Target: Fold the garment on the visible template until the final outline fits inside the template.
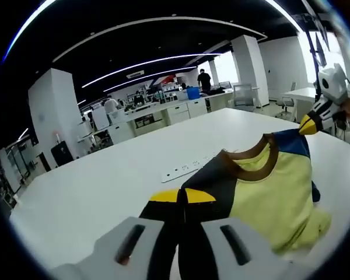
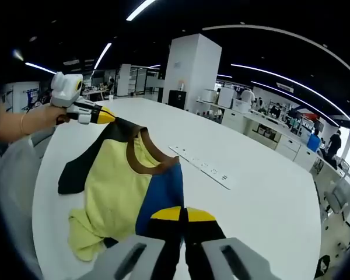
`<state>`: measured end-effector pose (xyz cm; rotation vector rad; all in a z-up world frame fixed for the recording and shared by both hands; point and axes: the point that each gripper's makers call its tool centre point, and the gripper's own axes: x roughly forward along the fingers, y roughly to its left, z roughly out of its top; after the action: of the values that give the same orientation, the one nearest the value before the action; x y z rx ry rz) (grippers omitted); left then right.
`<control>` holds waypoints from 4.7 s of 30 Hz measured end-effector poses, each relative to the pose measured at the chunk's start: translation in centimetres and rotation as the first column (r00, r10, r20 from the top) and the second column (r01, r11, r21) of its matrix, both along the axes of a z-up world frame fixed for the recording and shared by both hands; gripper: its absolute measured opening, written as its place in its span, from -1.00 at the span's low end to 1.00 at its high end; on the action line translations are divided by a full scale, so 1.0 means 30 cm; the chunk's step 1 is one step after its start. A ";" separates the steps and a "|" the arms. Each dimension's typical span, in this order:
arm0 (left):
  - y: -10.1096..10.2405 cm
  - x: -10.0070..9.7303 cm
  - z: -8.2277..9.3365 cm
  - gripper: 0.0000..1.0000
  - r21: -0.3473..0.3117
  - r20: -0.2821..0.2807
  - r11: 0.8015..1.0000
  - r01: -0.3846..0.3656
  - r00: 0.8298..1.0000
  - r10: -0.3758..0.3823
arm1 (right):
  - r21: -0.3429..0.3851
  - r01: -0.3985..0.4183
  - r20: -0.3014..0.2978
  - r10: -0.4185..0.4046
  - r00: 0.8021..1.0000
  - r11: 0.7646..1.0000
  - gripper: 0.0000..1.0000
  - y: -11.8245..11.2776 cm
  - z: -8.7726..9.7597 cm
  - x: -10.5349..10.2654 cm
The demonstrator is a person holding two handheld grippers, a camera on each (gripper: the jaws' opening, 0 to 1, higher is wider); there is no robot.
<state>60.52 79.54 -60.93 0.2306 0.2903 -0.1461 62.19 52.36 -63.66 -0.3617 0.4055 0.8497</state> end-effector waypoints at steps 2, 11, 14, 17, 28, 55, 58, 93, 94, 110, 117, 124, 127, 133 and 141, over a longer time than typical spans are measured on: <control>0.014 0.028 -0.001 -1.00 -0.031 0.014 0.999 -0.018 1.000 0.018 | 0.014 0.016 -0.003 -0.016 1.000 1.000 -1.00 0.008 -0.003 0.026; 0.053 0.147 -0.071 -1.00 -0.099 0.034 0.989 -0.107 0.993 0.111 | 0.079 0.145 -0.006 -0.145 0.989 0.986 -1.00 0.036 -0.044 0.165; 0.042 0.182 -0.091 -1.00 -0.128 0.050 0.982 -0.136 0.988 0.144 | 0.090 0.205 -0.016 -0.205 0.979 0.975 -1.00 0.035 -0.075 0.218; 0.033 0.229 -0.113 -1.00 -0.116 0.060 0.983 -0.143 0.987 0.151 | 0.084 0.239 -0.023 -0.238 0.971 0.967 -1.00 0.039 -0.106 0.259; 0.039 0.364 -0.218 -1.00 -0.092 0.006 0.987 -0.132 0.991 0.134 | 0.102 0.351 -0.087 -0.343 0.935 0.931 -1.00 0.030 -0.217 0.384; 0.087 0.367 -0.463 -0.69 -0.094 -0.199 0.979 -0.178 0.967 0.157 | 0.012 0.453 -0.218 -0.439 0.871 0.892 -0.91 0.025 -0.411 0.415; 0.098 0.356 -0.420 -0.51 -0.108 -0.172 0.978 -0.181 0.972 0.160 | 0.036 0.457 -0.235 -0.437 0.868 0.889 -0.59 0.024 -0.385 0.412; -0.056 -0.055 -0.229 0.82 -0.186 -0.111 0.981 0.052 0.991 -0.073 | 0.086 0.382 -0.406 -0.318 0.857 0.920 0.27 -0.023 -0.246 -0.077; -0.062 -0.066 -0.231 0.82 -0.185 -0.113 0.981 0.058 0.990 -0.080 | 0.083 0.386 -0.407 -0.322 0.855 0.919 0.27 -0.028 -0.249 -0.082; -0.085 -0.227 -0.387 0.55 -0.151 -0.234 0.983 0.105 0.962 -0.139 | 0.060 0.408 -0.464 -0.336 0.820 0.911 -0.06 -0.072 -0.348 -0.176; -0.102 -0.289 -0.435 0.36 -0.111 -0.250 0.986 0.127 0.956 -0.152 | 0.083 0.427 -0.450 -0.348 0.822 0.901 -0.27 -0.068 -0.366 -0.178; -0.123 -0.310 -0.479 0.03 -0.087 -0.274 0.987 0.133 0.949 -0.153 | 0.137 0.446 -0.442 -0.349 0.826 0.884 -0.47 -0.036 -0.368 -0.168; -0.137 -0.322 -0.497 -0.14 -0.098 -0.287 0.984 0.152 0.942 -0.174 | 0.142 0.443 -0.426 -0.349 0.835 0.885 -0.54 -0.030 -0.366 -0.158; -0.134 -0.349 -0.537 -0.48 -0.118 -0.334 0.984 0.130 0.928 -0.163 | 0.129 0.441 -0.419 -0.354 0.836 0.888 -0.81 -0.036 -0.386 -0.157; -0.115 -0.334 -0.529 -1.00 -0.054 -0.324 0.992 0.116 0.937 -0.127 | 0.132 0.448 -0.402 -0.365 0.840 0.884 -0.98 -0.052 -0.377 -0.143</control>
<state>50.49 76.10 -76.79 0.1892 0.6050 -0.3130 57.90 50.81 -74.97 0.1014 0.7020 0.5266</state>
